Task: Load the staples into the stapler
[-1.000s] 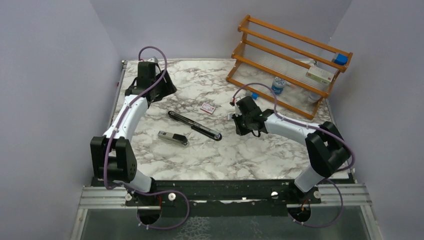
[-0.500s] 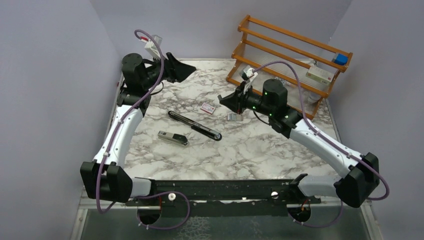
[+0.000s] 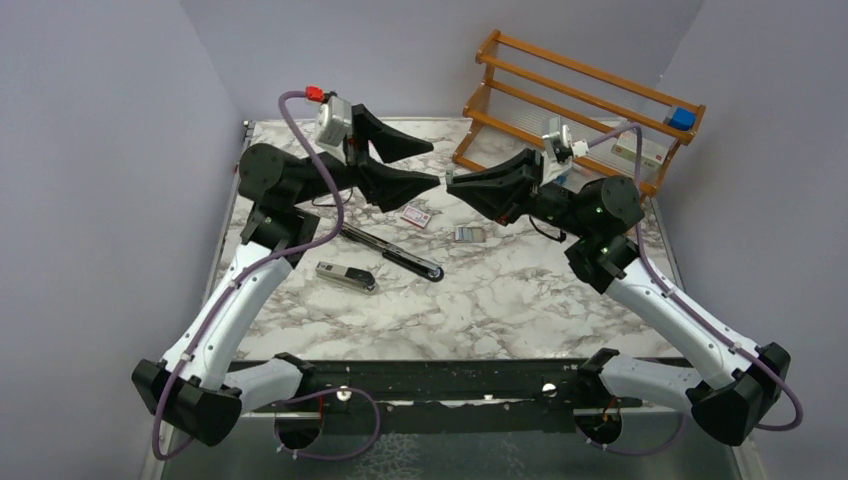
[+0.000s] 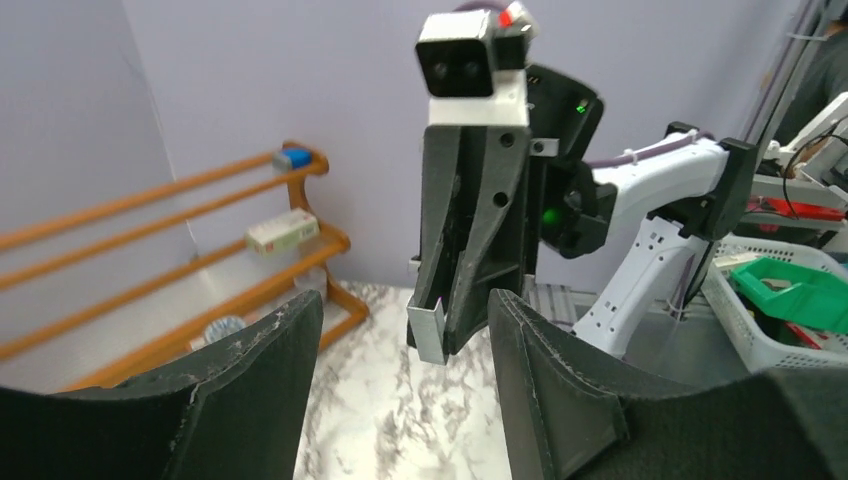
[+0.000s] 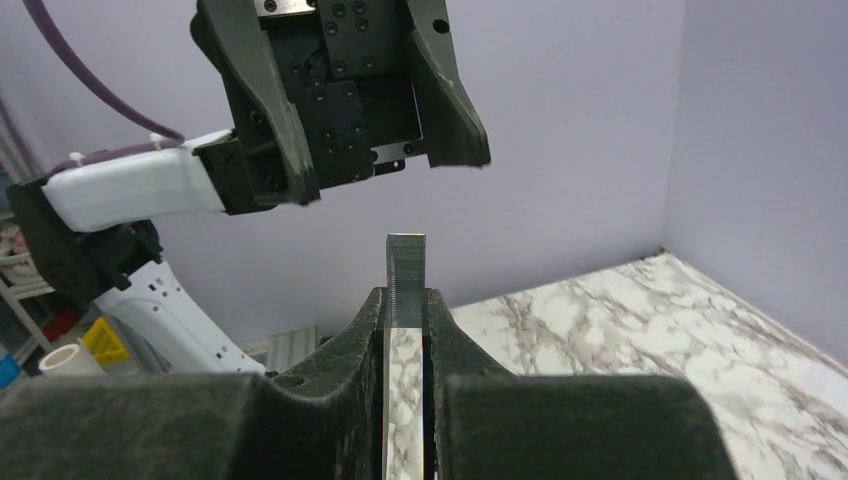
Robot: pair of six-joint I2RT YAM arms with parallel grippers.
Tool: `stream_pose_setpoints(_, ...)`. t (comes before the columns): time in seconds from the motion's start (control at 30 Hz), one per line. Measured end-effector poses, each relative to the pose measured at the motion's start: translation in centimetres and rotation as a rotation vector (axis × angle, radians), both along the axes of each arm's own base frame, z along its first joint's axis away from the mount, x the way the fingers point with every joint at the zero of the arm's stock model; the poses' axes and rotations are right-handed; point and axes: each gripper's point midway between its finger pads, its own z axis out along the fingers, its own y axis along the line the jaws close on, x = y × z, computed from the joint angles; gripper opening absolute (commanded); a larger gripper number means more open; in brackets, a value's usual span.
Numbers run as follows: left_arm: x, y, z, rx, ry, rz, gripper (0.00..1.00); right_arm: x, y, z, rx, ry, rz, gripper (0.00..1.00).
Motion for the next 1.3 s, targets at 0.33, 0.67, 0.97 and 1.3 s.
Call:
stream_pose_setpoints(0.33,-3.7,1.2,3.4,-0.065,-0.158,-0.036,0.69,-2.9,-0.5,2.0,0.049,-0.08,0.1,0.11)
stream_pose_setpoints(0.67,-4.7,-0.4,2.8,-0.069,-0.106,-0.112,0.67,-5.1,-0.7,2.9,0.06,-0.153,0.184,0.11)
stream_pose_setpoints(0.97,-5.2,-1.2,1.9,-0.065,-0.094,-0.145,0.46,-5.4,-0.8,3.2,0.069,-0.165,0.196,0.11)
stream_pose_setpoints(1.3,-6.2,-2.0,1.5,-0.064,-0.089,-0.183,0.47,-5.6,-0.8,3.4,0.08,-0.167,0.212,0.1)
